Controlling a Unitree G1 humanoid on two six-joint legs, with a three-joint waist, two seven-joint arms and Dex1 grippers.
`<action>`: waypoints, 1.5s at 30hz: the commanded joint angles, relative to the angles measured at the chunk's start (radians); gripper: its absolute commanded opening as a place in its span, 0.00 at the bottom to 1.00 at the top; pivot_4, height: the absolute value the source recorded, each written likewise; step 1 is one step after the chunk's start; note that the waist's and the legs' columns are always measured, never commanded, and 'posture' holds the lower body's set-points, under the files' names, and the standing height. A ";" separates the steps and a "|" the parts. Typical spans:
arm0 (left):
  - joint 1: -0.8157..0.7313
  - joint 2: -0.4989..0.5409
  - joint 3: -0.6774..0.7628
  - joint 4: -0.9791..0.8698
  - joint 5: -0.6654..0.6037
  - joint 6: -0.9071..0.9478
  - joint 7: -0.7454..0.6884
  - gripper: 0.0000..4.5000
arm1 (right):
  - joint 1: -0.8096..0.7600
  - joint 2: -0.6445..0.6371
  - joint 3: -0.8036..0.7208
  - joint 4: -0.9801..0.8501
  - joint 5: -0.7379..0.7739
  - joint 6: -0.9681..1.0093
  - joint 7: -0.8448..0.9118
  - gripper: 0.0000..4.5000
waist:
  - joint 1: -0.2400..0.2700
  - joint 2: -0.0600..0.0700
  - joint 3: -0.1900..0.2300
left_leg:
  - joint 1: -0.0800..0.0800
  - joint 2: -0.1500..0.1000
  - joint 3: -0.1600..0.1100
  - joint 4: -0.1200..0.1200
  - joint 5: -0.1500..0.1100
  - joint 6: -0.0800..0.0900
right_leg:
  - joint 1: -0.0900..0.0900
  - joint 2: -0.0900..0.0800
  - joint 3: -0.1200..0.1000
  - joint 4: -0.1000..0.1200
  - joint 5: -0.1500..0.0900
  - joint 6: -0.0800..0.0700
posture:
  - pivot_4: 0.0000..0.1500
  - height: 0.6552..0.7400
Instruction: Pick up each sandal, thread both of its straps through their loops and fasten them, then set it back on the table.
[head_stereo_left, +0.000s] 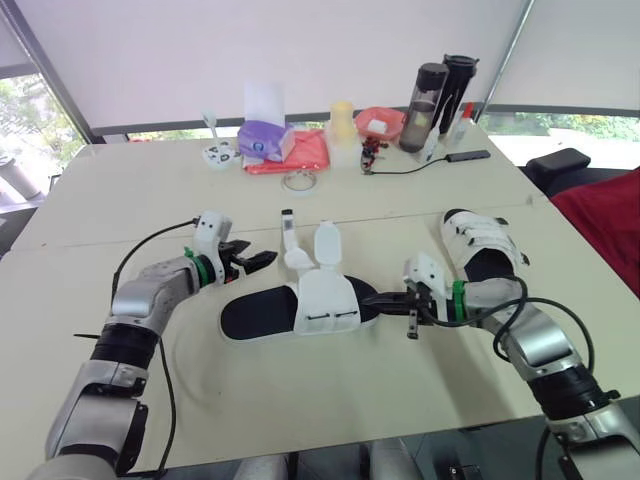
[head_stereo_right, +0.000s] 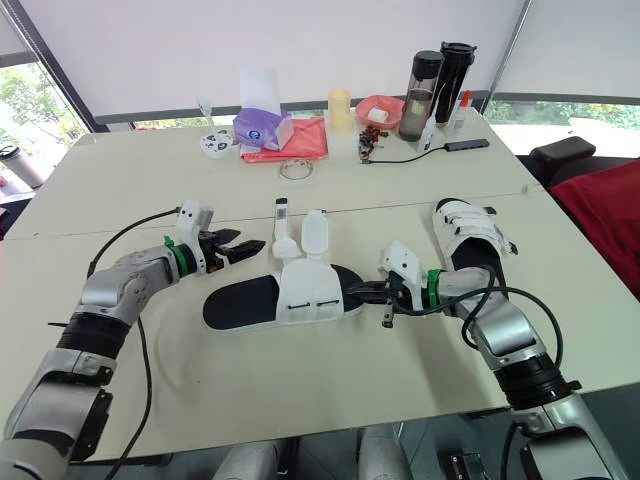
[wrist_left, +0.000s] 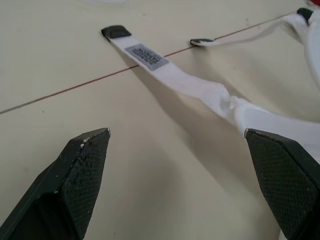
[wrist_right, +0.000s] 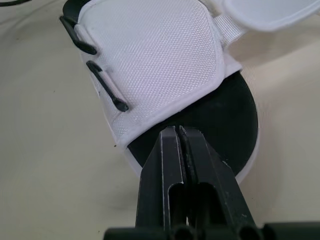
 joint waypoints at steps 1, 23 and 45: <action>-0.043 -0.015 0.035 0.045 0.053 -0.044 -0.037 1.00 | -0.036 0.022 0.020 0.040 -0.022 -0.035 0.023 0.01 | 0.000 0.000 0.000 | 0.000 0.000 0.000 0.000 0.000 0.000 | 0.000 0.000 0.000 0.000 0.000 0.000 | 1.00 1.00; -0.041 -0.078 0.067 0.063 0.175 -0.034 -0.123 1.00 | -0.004 0.103 0.060 0.020 -0.020 0.029 0.058 0.01 | -0.003 0.000 0.000 | 0.000 0.000 -0.001 0.000 0.000 0.000 | 0.000 0.000 0.000 0.000 0.000 0.000 | 1.00 1.00; -0.215 -0.140 0.419 0.295 -0.103 0.545 -0.061 1.00 | 0.016 0.139 0.071 0.022 -0.051 -0.010 0.012 0.01 | -0.022 -0.001 0.000 | 0.001 0.000 -0.003 0.000 0.000 -0.001 | 0.001 0.001 -0.002 0.001 0.000 0.000 | 1.00 1.00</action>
